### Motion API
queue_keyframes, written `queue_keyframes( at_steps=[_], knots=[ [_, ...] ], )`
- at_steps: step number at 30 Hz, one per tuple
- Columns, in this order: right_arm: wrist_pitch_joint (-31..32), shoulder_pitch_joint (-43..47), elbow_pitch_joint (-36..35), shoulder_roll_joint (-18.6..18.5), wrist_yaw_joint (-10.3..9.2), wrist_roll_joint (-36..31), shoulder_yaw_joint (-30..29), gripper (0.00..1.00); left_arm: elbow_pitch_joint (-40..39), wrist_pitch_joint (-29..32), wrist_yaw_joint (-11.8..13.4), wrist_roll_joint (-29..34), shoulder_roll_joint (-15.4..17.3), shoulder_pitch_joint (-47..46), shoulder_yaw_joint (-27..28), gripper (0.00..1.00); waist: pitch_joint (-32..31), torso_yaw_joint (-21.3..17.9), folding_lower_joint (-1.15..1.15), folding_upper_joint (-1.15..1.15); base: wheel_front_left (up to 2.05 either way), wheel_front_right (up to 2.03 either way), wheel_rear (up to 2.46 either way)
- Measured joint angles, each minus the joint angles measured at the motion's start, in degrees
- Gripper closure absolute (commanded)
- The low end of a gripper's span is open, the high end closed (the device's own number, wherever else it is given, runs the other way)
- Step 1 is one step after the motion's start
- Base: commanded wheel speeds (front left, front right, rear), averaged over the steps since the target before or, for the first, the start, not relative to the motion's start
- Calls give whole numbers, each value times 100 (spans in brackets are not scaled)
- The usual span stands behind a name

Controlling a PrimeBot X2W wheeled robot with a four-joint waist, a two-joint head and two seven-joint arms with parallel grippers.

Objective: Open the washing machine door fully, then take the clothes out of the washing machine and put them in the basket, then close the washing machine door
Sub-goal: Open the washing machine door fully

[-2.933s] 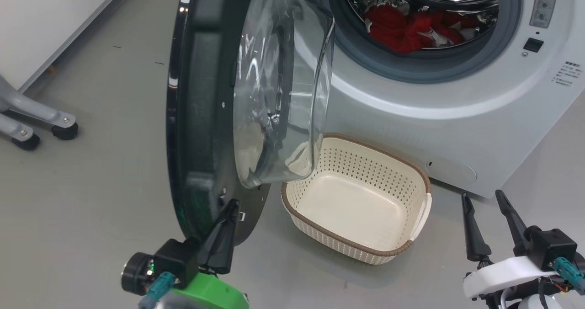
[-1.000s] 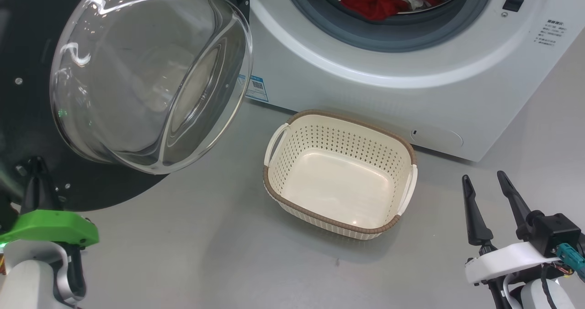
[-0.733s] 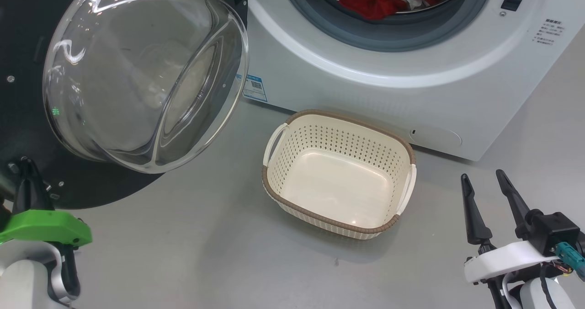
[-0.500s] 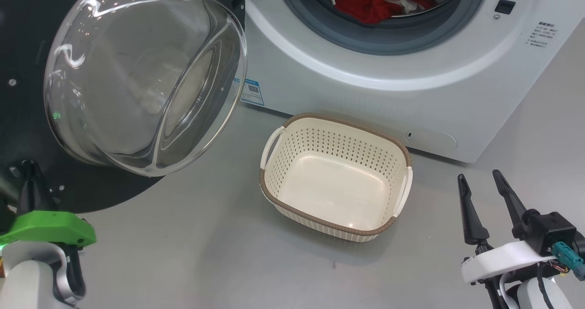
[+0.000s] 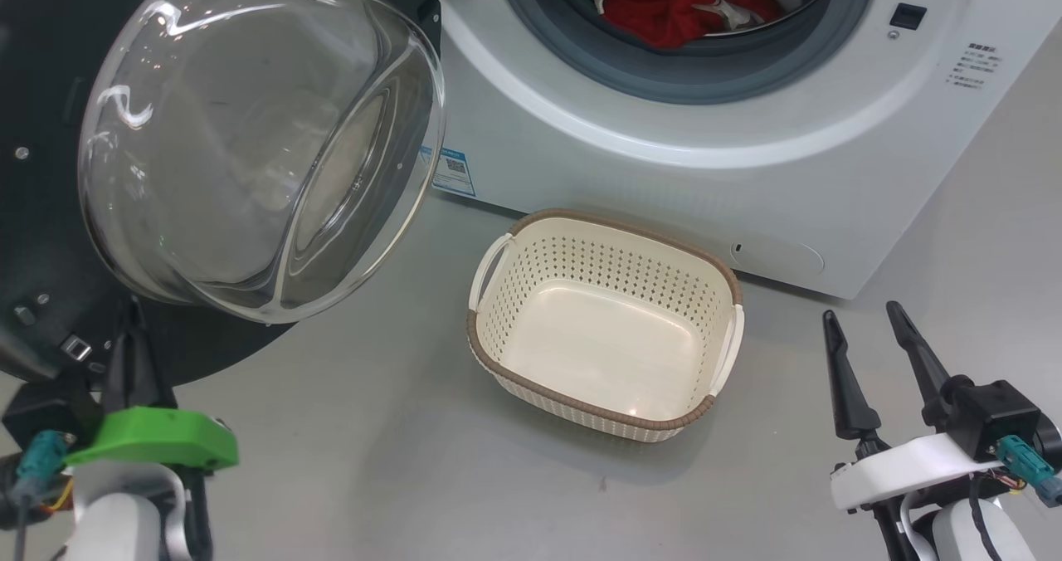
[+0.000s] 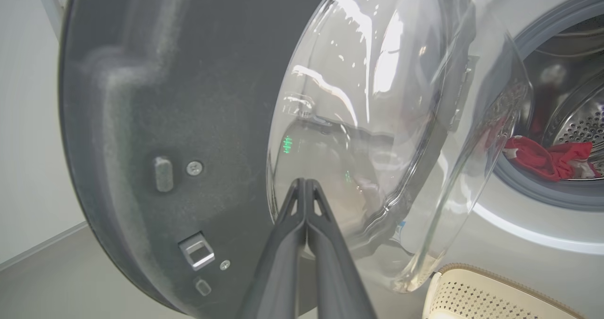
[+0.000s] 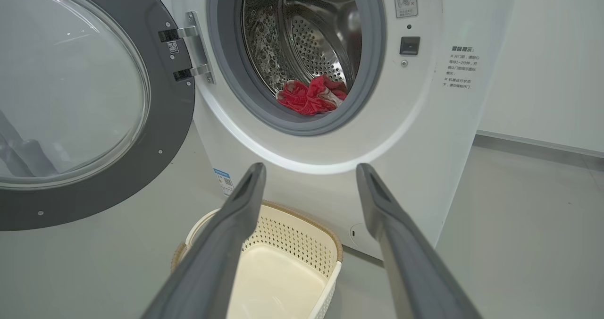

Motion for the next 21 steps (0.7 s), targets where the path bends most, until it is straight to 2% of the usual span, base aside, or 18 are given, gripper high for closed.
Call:
queue_keyframes(
  at_steps=[6, 13, 14, 15, 16, 17, 18, 19, 21],
  knots=[
    [0, -81, -65, 24, 0, 0, 87, 0, -370, 0, -102, 67, -182, 382, -200, 100, 0, -121, 0, 0, 0, 0, 0],
    [0, -91, -107, 48, 0, 0, 119, 0, -754, 0, -231, 232, -241, 576, -520, 100, 13, -276, 0, 0, 0, 0, 0],
    [0, -93, -114, 54, 0, 0, 138, 0, -783, 0, -254, 238, -247, 604, -560, 96, 12, -302, 0, 0, 0, 0, 0],
    [0, -94, -122, 62, 0, 0, 160, 0, -814, 0, -258, 248, -248, 637, -597, 81, 11, -331, 0, 0, 0, 0, 0],
    [0, -97, -127, 68, 0, 0, 187, 0, -842, 0, -260, 278, -248, 669, -634, 72, 10, -360, 0, 0, 0, 0, 0],
    [0, -99, -129, 71, 0, 0, 222, 0, -877, 0, -264, 318, -249, 696, -671, 53, 10, -393, 0, 0, 0, 0, 0],
    [0, -100, -130, 79, 0, 0, 248, 0, -910, 0, -297, 352, -249, 714, -712, 22, 8, -428, 0, 0, 0, 0, 0],
    [0, -101, -134, 92, 0, 0, 260, 0, -929, 0, -310, 383, -249, 722, -754, 0, 7, -464, 0, 0, 0, 0, 0],
    [0, -103, -135, 104, 0, 0, 271, 0, -1005, 0, -316, 423, -253, 730, -822, 0, 3, -543, 0, 0, 0, 0, 0]
  ],
)
